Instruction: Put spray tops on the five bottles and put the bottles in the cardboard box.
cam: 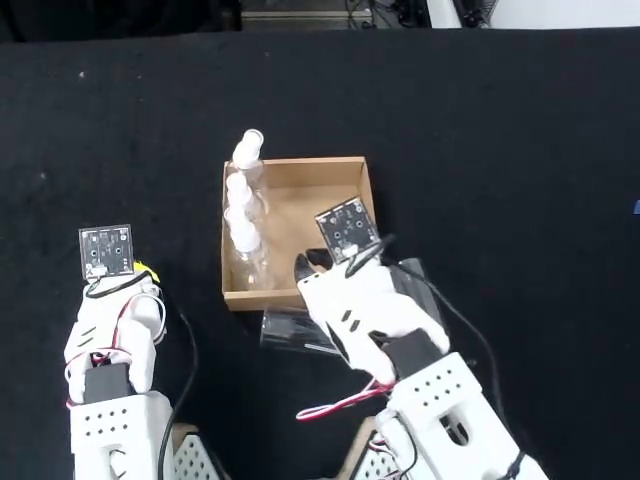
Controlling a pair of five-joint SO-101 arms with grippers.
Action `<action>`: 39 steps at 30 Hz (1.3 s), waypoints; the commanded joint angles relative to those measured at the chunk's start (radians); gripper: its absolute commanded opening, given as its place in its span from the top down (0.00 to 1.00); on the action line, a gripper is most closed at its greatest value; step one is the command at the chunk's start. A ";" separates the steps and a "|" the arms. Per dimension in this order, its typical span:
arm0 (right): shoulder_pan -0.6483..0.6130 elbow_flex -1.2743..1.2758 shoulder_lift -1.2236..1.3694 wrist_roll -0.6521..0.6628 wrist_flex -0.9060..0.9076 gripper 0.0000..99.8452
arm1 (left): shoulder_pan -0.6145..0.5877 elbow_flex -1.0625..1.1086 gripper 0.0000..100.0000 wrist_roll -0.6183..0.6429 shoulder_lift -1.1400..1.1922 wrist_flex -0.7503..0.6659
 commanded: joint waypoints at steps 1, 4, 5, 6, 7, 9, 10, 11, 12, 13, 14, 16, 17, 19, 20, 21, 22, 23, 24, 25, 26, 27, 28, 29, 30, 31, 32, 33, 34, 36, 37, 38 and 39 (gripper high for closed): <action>-0.015 -0.050 0.044 -0.008 -0.049 0.99 | -0.002 -0.010 0.97 0.006 -0.009 -0.023; -0.015 -0.045 0.085 -0.008 -0.100 0.99 | -0.002 -0.010 0.97 0.006 -0.009 -0.023; -0.015 -0.042 0.102 -0.008 -0.121 0.99 | -0.002 -0.010 0.97 0.006 -0.009 -0.023; -0.017 -0.042 0.119 -0.008 -0.141 0.99 | -0.002 -0.010 0.97 0.006 -0.009 -0.023; -0.017 -0.042 0.137 -0.008 -0.157 0.99 | -0.002 -0.010 0.97 0.006 -0.009 -0.023; -0.026 -0.044 0.170 -0.008 -0.187 0.99 | -0.002 -0.010 0.97 0.006 -0.009 -0.023; -0.041 -0.044 0.185 -0.008 -0.203 0.99 | -0.002 -0.010 0.97 0.006 -0.009 -0.023; -0.061 -0.044 0.199 -0.008 -0.210 0.99 | -0.002 -0.010 0.97 0.006 -0.009 -0.023; -0.086 -0.044 0.214 -0.008 -0.216 0.99 | -0.002 -0.010 0.97 0.006 -0.009 -0.023; -0.110 -0.045 0.226 -0.008 -0.216 0.99 | -0.004 -0.010 0.97 0.006 -0.009 -0.023; -0.132 -0.048 0.237 -0.008 -0.216 0.99 | -0.004 -0.010 0.97 0.006 -0.009 -0.023; -0.160 -0.051 0.249 -0.008 -0.219 0.99 | -0.005 -0.010 0.97 0.006 -0.009 -0.023; -0.167 -0.050 0.252 -0.008 -0.230 0.99 | -0.005 -0.010 0.97 0.006 -0.009 -0.023; -0.169 -0.042 0.255 -0.008 -0.262 0.99 | -0.005 -0.010 0.97 0.006 -0.009 -0.023; -0.169 -0.042 0.257 -0.008 -0.273 0.99 | -0.005 -0.010 0.97 0.006 -0.009 -0.023; -0.169 -0.041 0.257 -0.008 -0.278 0.99 | -0.005 -0.010 0.97 0.006 -0.009 -0.023; -0.169 -0.042 0.257 -0.008 -0.279 0.99 | -0.005 -0.010 0.97 0.006 -0.009 -0.023; -0.169 -0.042 0.257 -0.008 -0.279 0.99 | -0.004 -0.010 0.97 0.006 -0.009 -0.023; -0.169 -0.042 0.257 -0.008 -0.279 0.99 | -0.004 -0.010 0.97 0.006 -0.009 -0.023; -0.169 -0.042 0.257 -0.008 -0.279 0.99 | -0.004 -0.010 0.97 0.006 -0.009 -0.023; -0.169 -0.042 0.257 -0.008 -0.279 0.99 | -0.004 -0.010 0.97 0.006 -0.009 -0.023; -0.169 -0.042 0.257 -0.008 -0.278 0.99 | -0.004 -0.010 0.97 0.006 -0.009 -0.023; -0.169 -0.042 0.257 -0.008 -0.276 0.99 | -0.004 -0.010 0.97 0.006 -0.009 -0.023; -0.169 -0.042 0.257 -0.008 -0.273 0.99 | -0.004 -0.010 0.97 0.006 -0.009 -0.023; -0.167 -0.041 0.257 -0.006 -0.272 0.99 | -0.004 -0.010 0.97 0.006 -0.009 -0.023; -0.163 -0.041 0.257 -0.006 -0.272 0.99 | -0.005 -0.010 0.97 0.006 -0.009 -0.023; -0.157 -0.039 0.257 -0.002 -0.270 0.99 | -0.007 -0.010 0.97 0.006 -0.009 -0.023; -0.146 -0.036 0.255 -0.005 -0.270 0.99 | -0.007 -0.010 0.97 0.006 -0.009 -0.023; -0.133 -0.031 0.251 -0.003 -0.270 0.99 | -0.007 -0.010 0.97 0.006 -0.009 -0.023; -0.103 -0.031 0.251 -0.002 -0.270 0.99 | -0.007 -0.010 0.97 0.006 -0.009 -0.023; -0.086 -0.030 0.251 -0.005 -0.270 0.99 | -0.008 -0.010 0.97 0.006 -0.009 -0.023; -0.072 -0.028 0.251 -0.005 -0.270 0.99 | -0.008 -0.010 0.97 0.006 -0.009 -0.023; -0.063 -0.027 0.251 -0.005 -0.270 0.99 | -0.010 -0.010 0.97 0.006 -0.009 -0.023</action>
